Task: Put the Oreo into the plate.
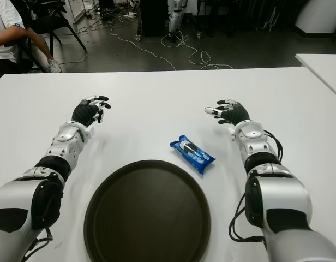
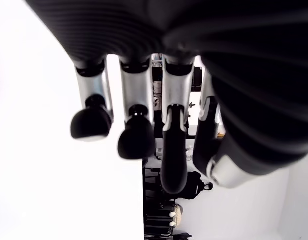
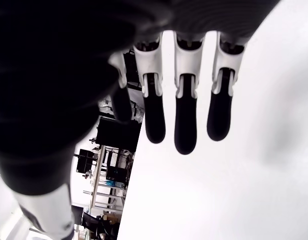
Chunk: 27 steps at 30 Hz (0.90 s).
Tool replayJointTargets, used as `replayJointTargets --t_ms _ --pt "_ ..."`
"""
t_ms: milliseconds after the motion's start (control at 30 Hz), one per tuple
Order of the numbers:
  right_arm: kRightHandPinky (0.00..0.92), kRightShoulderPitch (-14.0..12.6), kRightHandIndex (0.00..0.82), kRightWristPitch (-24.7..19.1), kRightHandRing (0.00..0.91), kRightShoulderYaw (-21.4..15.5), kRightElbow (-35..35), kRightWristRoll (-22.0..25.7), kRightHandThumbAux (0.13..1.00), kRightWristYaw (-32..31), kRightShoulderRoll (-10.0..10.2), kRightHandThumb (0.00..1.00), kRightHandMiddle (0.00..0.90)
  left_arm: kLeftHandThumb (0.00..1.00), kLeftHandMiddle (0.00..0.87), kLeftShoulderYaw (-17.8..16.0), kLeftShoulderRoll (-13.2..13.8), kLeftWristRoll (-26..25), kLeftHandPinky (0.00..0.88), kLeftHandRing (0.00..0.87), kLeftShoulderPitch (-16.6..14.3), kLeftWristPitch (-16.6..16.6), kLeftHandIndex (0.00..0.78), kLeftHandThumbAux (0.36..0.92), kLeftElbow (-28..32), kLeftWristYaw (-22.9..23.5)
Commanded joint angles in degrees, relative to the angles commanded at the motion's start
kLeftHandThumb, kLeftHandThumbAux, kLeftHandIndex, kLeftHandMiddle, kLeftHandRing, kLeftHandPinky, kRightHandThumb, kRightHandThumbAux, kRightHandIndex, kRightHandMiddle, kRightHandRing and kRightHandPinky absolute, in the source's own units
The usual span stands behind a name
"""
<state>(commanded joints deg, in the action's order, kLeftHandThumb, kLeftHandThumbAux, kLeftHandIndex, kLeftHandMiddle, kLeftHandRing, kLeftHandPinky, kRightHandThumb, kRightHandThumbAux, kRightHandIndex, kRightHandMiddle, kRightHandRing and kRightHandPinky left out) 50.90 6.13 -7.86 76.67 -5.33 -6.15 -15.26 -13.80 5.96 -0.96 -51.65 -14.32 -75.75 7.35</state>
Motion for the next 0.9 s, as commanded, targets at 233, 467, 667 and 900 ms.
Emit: replayJointTargets --t_ms 233,467,667,900 --pt "0.439 0.00 0.298 -0.06 0.411 -0.33 0.02 0.23 0.761 -0.26 0.00 0.000 0.369 0.855 0.549 0.08 0.02 0.07 0.817 0.788 -0.01 0.01 0.412 0.661 0.04 -0.02" --pt "0.442 -0.04 0.292 0.24 0.412 -0.42 -0.03 0.25 0.768 0.10 0.14 0.000 0.366 0.855 0.549 0.11 0.00 0.11 0.814 0.781 0.01 -0.04 0.411 0.661 0.02 -0.32" --pt "0.430 -0.06 0.285 0.25 0.401 -0.33 -0.02 0.12 0.765 0.16 0.15 0.000 0.358 0.855 0.551 0.01 0.00 -0.03 0.824 0.792 0.00 -0.01 0.412 0.661 0.04 -0.13" --pt "0.437 -0.13 0.305 0.71 0.416 -0.08 -0.05 -0.16 0.766 0.16 0.12 0.000 0.375 0.855 0.548 0.18 0.09 0.17 0.812 0.780 -0.05 0.24 0.412 0.661 -0.01 -0.12"
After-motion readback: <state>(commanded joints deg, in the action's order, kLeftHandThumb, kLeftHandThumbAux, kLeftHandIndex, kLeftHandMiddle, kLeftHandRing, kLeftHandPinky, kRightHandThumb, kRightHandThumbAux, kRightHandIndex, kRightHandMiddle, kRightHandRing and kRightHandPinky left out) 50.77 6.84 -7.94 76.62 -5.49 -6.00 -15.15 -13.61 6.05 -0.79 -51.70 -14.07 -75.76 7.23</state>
